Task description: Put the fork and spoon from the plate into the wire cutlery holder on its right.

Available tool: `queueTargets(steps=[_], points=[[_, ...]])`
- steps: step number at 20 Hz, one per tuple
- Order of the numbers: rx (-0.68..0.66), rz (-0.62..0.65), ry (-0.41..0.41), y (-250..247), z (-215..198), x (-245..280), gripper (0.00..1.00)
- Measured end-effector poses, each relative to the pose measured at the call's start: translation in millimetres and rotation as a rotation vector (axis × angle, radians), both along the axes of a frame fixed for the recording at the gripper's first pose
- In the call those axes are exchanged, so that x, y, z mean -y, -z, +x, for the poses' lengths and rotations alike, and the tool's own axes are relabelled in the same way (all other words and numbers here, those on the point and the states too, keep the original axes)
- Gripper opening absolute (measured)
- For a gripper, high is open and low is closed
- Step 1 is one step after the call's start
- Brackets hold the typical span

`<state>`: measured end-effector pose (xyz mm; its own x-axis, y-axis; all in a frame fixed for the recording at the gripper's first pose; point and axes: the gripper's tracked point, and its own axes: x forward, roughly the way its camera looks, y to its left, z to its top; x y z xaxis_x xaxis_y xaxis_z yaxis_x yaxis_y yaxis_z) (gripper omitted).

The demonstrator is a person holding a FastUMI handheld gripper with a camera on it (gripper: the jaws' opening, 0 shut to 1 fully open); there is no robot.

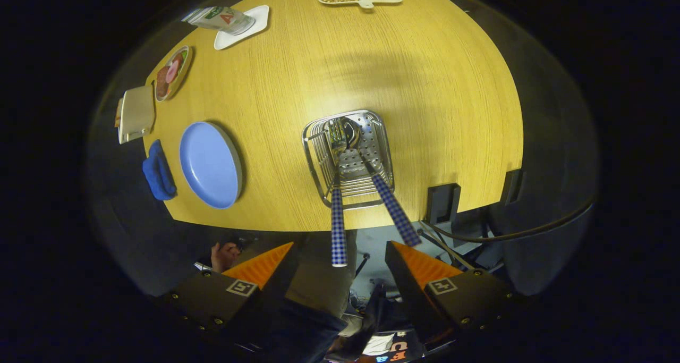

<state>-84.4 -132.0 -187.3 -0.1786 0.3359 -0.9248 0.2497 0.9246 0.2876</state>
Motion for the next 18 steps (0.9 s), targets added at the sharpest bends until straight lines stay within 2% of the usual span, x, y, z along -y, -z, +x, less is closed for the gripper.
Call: queueTargets(steps=[2,6,8,11,14,18], points=[[0.049,-0.03,-0.007,-6.1,-8.8,2.9,1.0],[0.207,-0.065,0.033,-20.4,-21.6,-6.1,1.0],[0.292,-0.123,-0.001,-21.0,-27.9,-8.1,1.0],[0.43,-0.189,0.001,-21.5,-33.7,-26.4,1.0],[0.661,-0.248,0.039,-31.7,-8.0,-50.5,1.0],[0.979,-0.309,0.084,-74.2,34.4,-74.7,1.0]])
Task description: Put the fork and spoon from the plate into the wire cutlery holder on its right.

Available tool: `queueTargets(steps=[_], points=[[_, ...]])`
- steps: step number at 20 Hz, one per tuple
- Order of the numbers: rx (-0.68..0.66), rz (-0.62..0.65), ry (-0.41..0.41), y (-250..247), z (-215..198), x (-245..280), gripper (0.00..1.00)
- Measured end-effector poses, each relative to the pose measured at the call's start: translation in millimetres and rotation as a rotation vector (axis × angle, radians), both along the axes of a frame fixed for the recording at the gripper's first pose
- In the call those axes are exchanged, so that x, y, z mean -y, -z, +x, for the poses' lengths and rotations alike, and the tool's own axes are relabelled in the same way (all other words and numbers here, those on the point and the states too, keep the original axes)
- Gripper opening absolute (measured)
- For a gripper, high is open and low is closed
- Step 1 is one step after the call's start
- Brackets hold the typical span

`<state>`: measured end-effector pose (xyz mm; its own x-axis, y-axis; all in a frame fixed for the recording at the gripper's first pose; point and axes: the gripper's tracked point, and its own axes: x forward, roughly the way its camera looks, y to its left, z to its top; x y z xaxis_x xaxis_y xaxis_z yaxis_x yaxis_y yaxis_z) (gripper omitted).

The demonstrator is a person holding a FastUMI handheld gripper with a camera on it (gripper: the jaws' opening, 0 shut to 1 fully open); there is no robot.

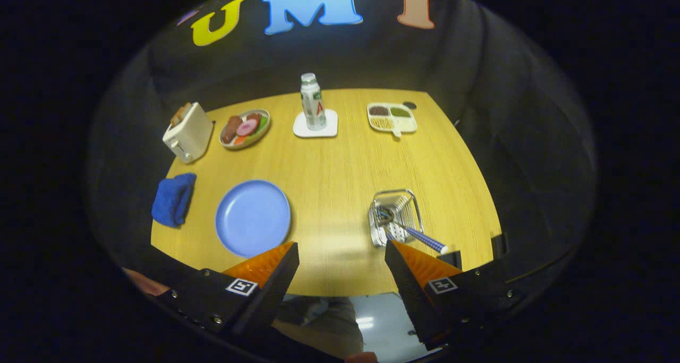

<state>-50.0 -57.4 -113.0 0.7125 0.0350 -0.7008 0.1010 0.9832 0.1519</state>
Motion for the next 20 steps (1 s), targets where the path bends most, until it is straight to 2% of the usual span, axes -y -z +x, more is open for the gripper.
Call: queueTargets(steps=[4,7,9,14,16,18,20], points=[[0.225,-0.087,0.027,-37.8,28.0,-1.4,1.0],[0.317,-0.158,-0.003,-51.5,37.8,-9.9,1.0],[0.406,-0.147,-0.01,-65.9,45.3,-20.8,0.98],[0.599,-0.068,0.073,-95.8,50.9,-30.9,0.98],[0.678,-0.079,0.063,-106.9,50.4,-37.3,0.98],[0.829,-0.107,0.011,-131.8,51.4,-49.1,0.98],[0.918,-0.118,0.016,-147.2,52.1,-49.9,0.97]])
